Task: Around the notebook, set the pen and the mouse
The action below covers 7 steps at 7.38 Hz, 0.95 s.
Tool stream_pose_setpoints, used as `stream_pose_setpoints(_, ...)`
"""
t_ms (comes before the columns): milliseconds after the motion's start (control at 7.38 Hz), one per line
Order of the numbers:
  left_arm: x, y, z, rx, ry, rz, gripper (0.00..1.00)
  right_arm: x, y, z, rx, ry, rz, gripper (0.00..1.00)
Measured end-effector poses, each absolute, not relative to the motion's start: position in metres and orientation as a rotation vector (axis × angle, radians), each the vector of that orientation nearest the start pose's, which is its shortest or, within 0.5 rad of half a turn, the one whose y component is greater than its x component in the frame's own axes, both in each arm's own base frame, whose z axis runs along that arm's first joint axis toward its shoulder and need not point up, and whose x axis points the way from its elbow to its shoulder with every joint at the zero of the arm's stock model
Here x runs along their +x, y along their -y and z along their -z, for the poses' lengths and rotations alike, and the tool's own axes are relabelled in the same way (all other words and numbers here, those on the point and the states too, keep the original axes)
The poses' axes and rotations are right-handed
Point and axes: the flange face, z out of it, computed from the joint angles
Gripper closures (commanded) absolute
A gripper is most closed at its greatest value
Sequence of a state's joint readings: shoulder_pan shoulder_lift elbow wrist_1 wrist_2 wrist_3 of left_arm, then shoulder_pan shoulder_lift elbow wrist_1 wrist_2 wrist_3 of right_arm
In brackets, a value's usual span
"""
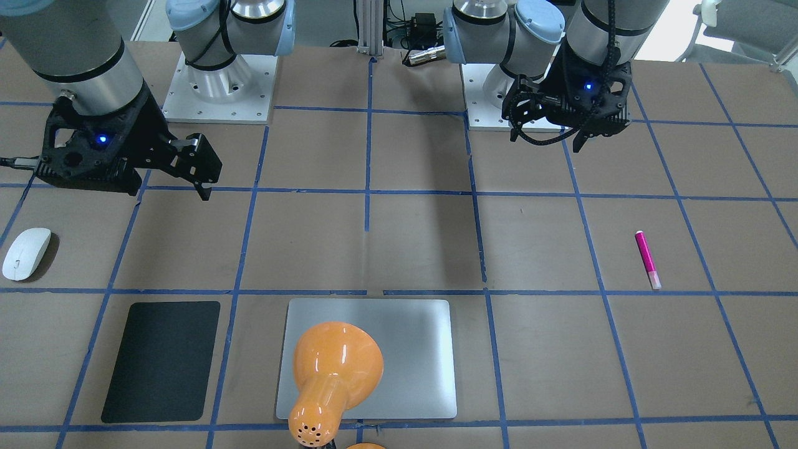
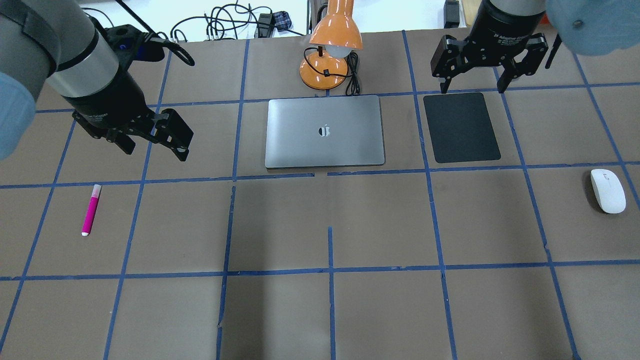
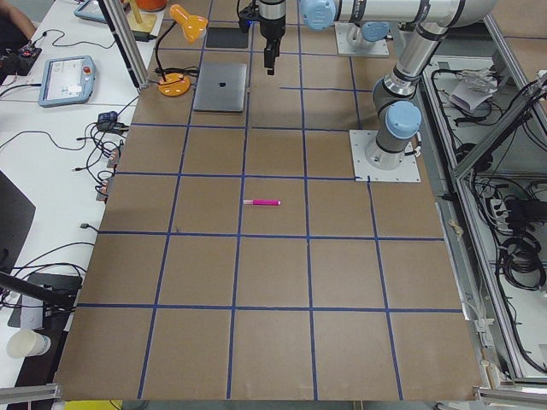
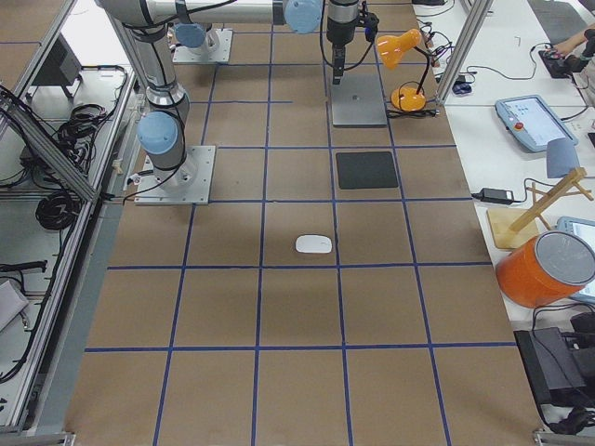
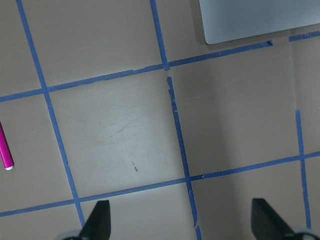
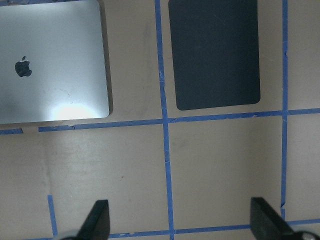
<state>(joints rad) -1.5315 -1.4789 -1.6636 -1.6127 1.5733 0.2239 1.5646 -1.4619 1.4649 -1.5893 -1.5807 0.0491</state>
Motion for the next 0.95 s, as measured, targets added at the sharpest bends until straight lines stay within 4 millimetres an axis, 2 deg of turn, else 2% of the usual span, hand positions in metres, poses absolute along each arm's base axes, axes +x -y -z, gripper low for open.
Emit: stream_pose_setpoints(948, -0.1168, 0.4519, -0.4743, 0.278, -3.139, -0.104, 0.00, 0.1287, 0.5386, -0.4879, 0.086, -3.152, 0.031, 0.00)
